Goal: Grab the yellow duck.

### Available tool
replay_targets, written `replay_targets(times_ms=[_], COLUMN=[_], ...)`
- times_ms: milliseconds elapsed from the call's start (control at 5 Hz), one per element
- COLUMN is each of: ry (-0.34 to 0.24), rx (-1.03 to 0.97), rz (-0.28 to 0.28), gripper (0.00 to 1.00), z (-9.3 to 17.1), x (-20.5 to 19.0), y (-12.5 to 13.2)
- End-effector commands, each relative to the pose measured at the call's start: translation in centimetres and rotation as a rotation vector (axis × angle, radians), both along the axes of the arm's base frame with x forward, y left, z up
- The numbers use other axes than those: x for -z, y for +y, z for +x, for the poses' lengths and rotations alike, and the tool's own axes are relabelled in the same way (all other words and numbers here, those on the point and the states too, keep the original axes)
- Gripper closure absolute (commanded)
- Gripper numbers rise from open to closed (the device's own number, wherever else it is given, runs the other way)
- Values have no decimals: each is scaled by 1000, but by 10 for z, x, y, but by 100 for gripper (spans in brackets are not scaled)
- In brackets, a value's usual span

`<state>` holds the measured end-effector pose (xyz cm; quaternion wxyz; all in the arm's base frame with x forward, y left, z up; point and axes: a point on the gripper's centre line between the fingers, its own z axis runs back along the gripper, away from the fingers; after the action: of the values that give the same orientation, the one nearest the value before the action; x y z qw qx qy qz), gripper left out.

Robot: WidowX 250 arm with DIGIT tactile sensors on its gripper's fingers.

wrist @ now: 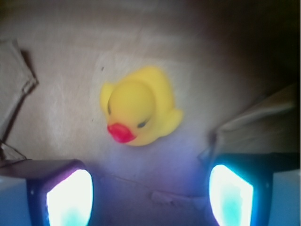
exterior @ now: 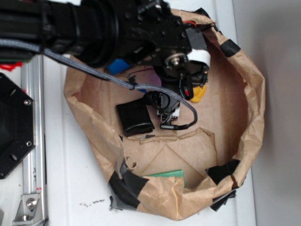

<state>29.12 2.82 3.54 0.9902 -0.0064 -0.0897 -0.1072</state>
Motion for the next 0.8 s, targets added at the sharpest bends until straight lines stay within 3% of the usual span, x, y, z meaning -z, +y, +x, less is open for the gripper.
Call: replay_targets(times_ms=[0, 200, 600], ry=[-69, -75, -24], rx=[-46, -45, -16], rz=[-7, -1, -14], gripper=[0, 0, 0], z=[19, 24, 31], x=[-16, -15, 6], y=[-2, -5, -13])
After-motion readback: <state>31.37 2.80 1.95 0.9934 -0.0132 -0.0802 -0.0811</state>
